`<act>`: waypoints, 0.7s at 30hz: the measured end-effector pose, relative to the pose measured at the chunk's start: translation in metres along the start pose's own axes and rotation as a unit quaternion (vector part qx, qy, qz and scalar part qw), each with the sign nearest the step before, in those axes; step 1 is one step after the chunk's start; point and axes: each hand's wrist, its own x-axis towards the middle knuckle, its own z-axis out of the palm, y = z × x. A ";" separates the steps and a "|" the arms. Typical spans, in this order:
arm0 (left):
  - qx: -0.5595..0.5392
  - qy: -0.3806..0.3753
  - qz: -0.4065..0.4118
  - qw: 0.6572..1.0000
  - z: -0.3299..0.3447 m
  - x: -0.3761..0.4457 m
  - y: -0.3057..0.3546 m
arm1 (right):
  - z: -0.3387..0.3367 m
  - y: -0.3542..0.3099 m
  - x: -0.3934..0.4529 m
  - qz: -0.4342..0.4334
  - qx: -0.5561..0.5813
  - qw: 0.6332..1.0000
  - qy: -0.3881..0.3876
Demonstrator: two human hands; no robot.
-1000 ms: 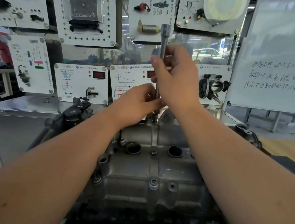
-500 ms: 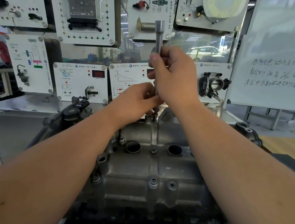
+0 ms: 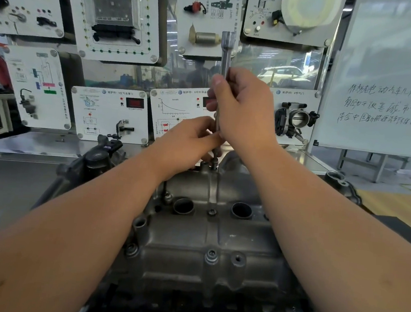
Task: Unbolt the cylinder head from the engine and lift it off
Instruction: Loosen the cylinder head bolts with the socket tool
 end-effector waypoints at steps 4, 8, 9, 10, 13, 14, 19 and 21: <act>-0.033 -0.007 0.018 0.999 0.000 -0.002 0.001 | 0.002 -0.003 -0.001 0.010 0.035 0.999 -0.032; -0.035 -0.007 0.035 0.999 0.000 0.001 0.000 | 0.001 -0.004 -0.003 -0.002 0.022 1.000 -0.018; -0.030 -0.006 0.034 0.999 0.000 0.002 0.000 | 0.001 -0.005 -0.004 -0.007 0.006 1.000 -0.016; -0.023 -0.001 0.030 0.999 0.000 0.001 0.000 | 0.001 -0.005 -0.004 -0.010 -0.006 1.000 -0.014; -0.017 0.010 -0.002 1.000 0.001 0.000 0.000 | 0.001 -0.003 -0.001 -0.003 -0.015 1.000 -0.001; -0.020 0.005 -0.011 1.000 0.001 0.000 0.000 | 0.001 -0.003 0.000 0.005 -0.011 1.000 -0.001; -0.018 -0.003 0.007 1.000 0.000 0.000 0.001 | 0.001 -0.003 0.000 0.023 0.043 0.999 -0.005; -0.021 -0.002 0.012 1.000 0.000 0.001 0.000 | 0.001 -0.003 -0.002 0.016 0.044 0.999 -0.004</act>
